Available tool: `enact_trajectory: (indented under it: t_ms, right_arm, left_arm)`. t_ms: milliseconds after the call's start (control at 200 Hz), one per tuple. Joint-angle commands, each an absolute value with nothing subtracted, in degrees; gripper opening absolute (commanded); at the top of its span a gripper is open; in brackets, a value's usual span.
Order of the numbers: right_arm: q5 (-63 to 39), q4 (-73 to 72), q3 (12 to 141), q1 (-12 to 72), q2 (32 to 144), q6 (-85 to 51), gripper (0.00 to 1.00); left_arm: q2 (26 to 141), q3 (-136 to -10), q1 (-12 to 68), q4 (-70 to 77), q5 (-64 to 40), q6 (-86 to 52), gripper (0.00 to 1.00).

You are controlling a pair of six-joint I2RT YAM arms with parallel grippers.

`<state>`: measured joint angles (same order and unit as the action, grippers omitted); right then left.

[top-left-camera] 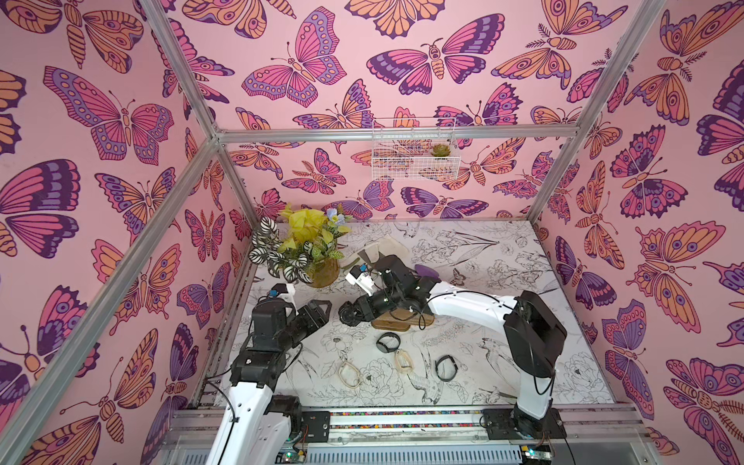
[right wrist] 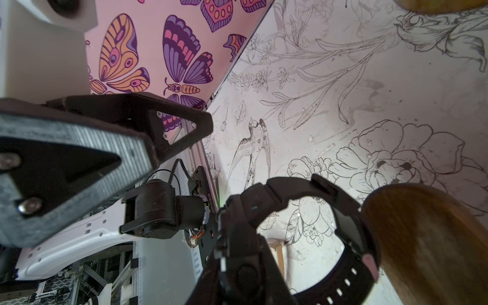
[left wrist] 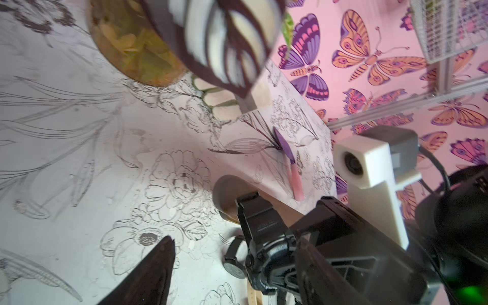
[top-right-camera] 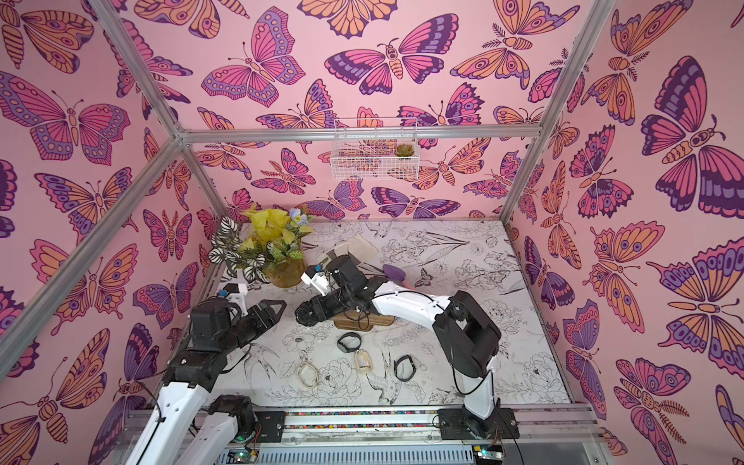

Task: Place watch on stand
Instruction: Pick up the watch at the center of the board.

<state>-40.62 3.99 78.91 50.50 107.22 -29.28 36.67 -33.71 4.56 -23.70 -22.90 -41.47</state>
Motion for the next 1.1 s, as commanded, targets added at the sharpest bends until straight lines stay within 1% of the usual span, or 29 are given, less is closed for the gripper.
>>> enact_trajectory:
  t_ms: [0,170,225,325,401,586,606,811,1097]
  right_arm:
    - [-42.97,0.33,77.91,48.6,102.41,-31.96,0.17]
    - [-45.65,-4.35,74.71,45.55,98.44,-36.52,0.18]
    - [-46.97,-6.42,73.74,44.4,97.46,-38.5,0.19]
    - [-48.28,-8.92,71.86,42.89,95.47,-40.86,0.19]
    - [-48.36,-8.75,70.78,42.06,93.74,-41.13,0.19]
    - [-48.93,-9.16,67.97,39.21,90.45,-42.63,0.19]
    - [-49.16,-9.3,67.67,38.83,88.51,-42.91,0.19]
    - [-50.22,-9.2,64.54,35.04,83.44,-43.88,0.18]
    - [-52.17,-9.01,61.38,31.11,79.14,-44.54,0.18]
  left_arm:
    - [37.38,-36.44,6.43,-19.3,-28.52,-42.09,0.74]
    - [39.16,-38.67,9.45,-16.82,-31.4,-43.23,0.74]
    - [39.86,-38.88,10.16,-14.68,-33.25,-44.16,0.74]
    - [41.44,-38.96,11.3,-9.82,-36.84,-46.15,0.69]
    - [42.87,-39.64,12.55,-7.05,-38.67,-46.93,0.69]
    - [46.77,-41.98,16.92,-3.33,-39.44,-46.67,0.69]
    - [47.27,-42.21,17.39,-2.78,-39.46,-46.6,0.69]
    - [54.22,-46.32,22.47,-1.09,-39.65,-44.85,0.69]
    - [61.69,-51.07,25.32,2.97,-41.84,-45.24,0.72]
